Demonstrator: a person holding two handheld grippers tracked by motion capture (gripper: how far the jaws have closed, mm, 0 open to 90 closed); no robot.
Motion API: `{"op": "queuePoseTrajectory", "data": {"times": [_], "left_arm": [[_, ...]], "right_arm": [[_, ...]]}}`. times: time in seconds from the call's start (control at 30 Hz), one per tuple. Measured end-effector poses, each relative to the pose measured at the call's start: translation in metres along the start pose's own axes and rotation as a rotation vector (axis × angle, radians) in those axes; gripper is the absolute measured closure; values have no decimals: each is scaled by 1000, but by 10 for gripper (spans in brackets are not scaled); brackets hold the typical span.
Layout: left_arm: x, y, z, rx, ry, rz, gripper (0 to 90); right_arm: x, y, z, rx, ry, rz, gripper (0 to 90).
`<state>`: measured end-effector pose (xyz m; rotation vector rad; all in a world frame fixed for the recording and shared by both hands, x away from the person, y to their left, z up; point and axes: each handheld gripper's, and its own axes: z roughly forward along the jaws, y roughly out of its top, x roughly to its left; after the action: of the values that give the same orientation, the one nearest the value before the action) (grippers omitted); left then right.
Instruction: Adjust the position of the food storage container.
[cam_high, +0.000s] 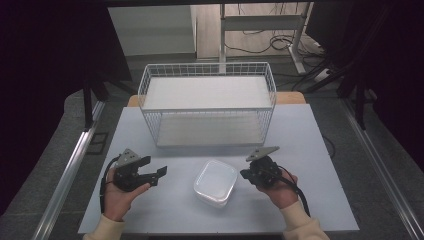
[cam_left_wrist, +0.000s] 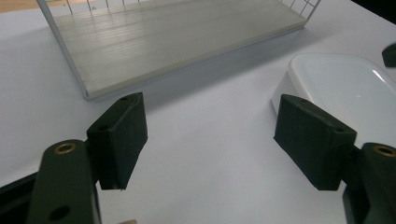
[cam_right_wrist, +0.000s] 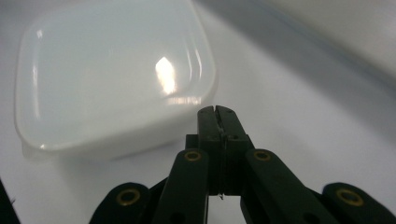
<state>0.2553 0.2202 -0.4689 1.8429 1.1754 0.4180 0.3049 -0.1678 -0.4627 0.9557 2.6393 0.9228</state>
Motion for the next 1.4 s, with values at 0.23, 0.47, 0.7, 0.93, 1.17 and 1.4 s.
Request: {"op": "queuePoseTrajectory", "data": {"times": [0.23,0.47,0.7,0.93,1.17,1.4], "left_arm": [[-1,0,0,3,2,5,251],[-2,0,1,0,1,8,252],[-1,-1,3,7,1,6,252],[0,-1,2,7,3,3,252],[-1,-1,4,14,1,7,252],[1,-1,6,15,-8,3,252]], "right_arm": [[4,-8,18,63,40,29,900],[6,-5,21,59,29,29,900],[7,5,29,40,30,32,900],[8,20,41,26,14,14,900],[8,28,51,21,12,10,900],[4,27,41,2,10,19,900]]}}
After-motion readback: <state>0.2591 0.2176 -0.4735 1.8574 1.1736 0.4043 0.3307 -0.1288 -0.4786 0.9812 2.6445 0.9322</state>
